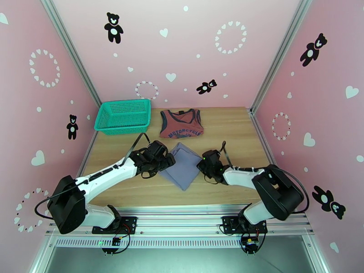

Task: Fold and stack the mixed laundry pile

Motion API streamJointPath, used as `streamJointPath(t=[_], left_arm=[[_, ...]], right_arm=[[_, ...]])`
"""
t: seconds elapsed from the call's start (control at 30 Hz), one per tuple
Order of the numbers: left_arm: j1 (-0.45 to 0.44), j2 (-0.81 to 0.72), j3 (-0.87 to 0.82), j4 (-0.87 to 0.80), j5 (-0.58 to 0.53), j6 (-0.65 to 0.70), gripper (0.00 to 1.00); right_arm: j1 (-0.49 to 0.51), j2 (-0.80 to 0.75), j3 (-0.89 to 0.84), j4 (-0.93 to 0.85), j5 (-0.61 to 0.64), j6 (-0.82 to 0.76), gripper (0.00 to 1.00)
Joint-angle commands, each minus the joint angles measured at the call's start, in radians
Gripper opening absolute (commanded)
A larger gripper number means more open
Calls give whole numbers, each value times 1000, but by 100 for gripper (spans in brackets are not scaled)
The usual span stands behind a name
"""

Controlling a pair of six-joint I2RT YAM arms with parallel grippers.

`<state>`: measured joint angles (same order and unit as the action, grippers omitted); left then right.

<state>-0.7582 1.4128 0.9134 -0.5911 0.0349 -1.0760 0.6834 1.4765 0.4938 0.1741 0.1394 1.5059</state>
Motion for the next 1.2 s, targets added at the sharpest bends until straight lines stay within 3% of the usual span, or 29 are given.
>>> streamJointPath(t=[0.0, 0.23, 0.43, 0.83, 0.97, 1.17], left_arm=[[-30, 23, -57, 28, 69, -89, 94], [-41, 61, -124, 79, 50, -186, 95], [-64, 154, -105, 210, 115, -232, 96], [-98, 258, -75, 283, 105, -271, 91], [-96, 330, -42, 285, 108, -257, 72], [-89, 413, -9, 279, 104, -240, 30]], right_arm=[[51, -64, -33, -140, 179, 234, 0], [56, -129, -17, -185, 188, 232, 0], [58, -91, -23, -154, 169, 231, 0], [70, -21, -24, -103, 132, 238, 0], [73, -31, -22, -113, 130, 234, 0], [74, -38, -24, -119, 115, 218, 0]])
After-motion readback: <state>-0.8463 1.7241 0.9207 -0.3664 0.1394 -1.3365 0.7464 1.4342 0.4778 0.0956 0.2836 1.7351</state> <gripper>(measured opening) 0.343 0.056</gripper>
